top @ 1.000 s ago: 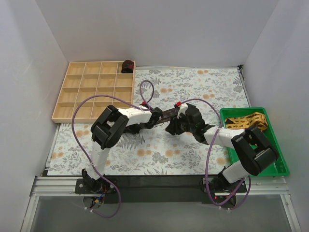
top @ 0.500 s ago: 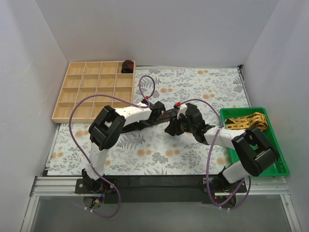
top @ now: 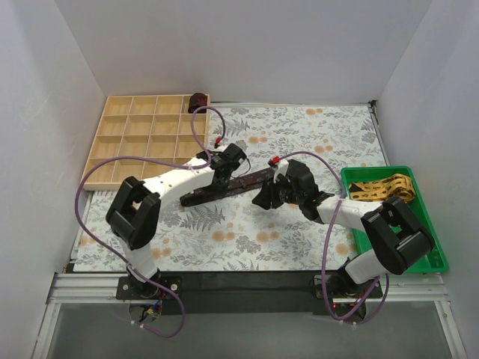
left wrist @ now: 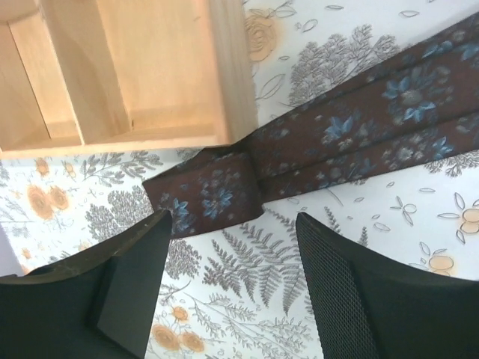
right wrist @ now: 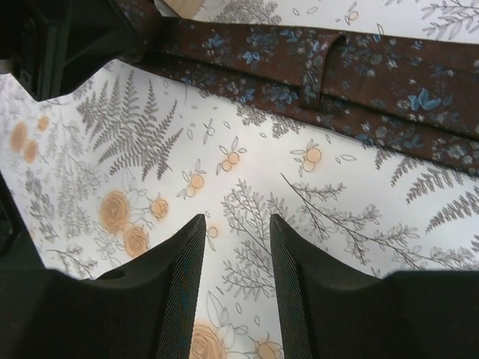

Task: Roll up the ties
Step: Roll the tie

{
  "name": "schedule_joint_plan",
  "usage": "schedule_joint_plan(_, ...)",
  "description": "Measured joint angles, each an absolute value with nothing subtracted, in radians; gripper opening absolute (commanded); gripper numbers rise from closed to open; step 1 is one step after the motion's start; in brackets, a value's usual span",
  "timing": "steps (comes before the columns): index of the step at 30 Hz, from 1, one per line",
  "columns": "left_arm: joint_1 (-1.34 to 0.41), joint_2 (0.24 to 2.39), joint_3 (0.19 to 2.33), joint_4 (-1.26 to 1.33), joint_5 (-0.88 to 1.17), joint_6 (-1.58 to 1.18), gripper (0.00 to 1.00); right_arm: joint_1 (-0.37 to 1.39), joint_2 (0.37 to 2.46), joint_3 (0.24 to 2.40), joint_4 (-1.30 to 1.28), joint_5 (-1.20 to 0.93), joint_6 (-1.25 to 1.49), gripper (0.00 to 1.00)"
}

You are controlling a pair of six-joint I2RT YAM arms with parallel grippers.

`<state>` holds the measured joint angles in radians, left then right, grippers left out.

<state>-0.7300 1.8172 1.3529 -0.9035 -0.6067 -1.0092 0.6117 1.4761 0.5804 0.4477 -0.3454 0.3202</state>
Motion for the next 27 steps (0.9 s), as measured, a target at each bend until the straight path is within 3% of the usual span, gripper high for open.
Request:
schedule_joint_plan(4,-0.637,1.636,1.209,-0.826,-0.499,-1.003,0.68,0.627,1.512,0.627,0.479,-0.373,0.358,0.40)
schedule_joint_plan(8,-0.445,1.409,1.035,-0.700,-0.331,-0.999,0.73,0.661,1.592,0.702,0.533,-0.395,0.400,0.41)
schedule_joint_plan(10,-0.344,1.322,0.958,-0.631,-0.258,-0.995,0.80,0.677,1.636,0.737,0.555,-0.398,0.419,0.42)
schedule_joint_plan(13,-0.244,1.243,0.859,-0.540,-0.109,-0.998,0.82,0.698,1.696,0.779,0.580,-0.400,0.449,0.44)
schedule_joint_plan(18,-0.129,1.245,0.727,-0.388,0.139,-1.016,0.82,0.731,1.771,0.843,0.606,-0.389,0.493,0.48)
schedule_joint_plan(27,-0.084,1.373,0.618,-0.187,0.354,-1.079,0.82,0.759,1.846,0.870,0.640,-0.372,0.533,0.51)
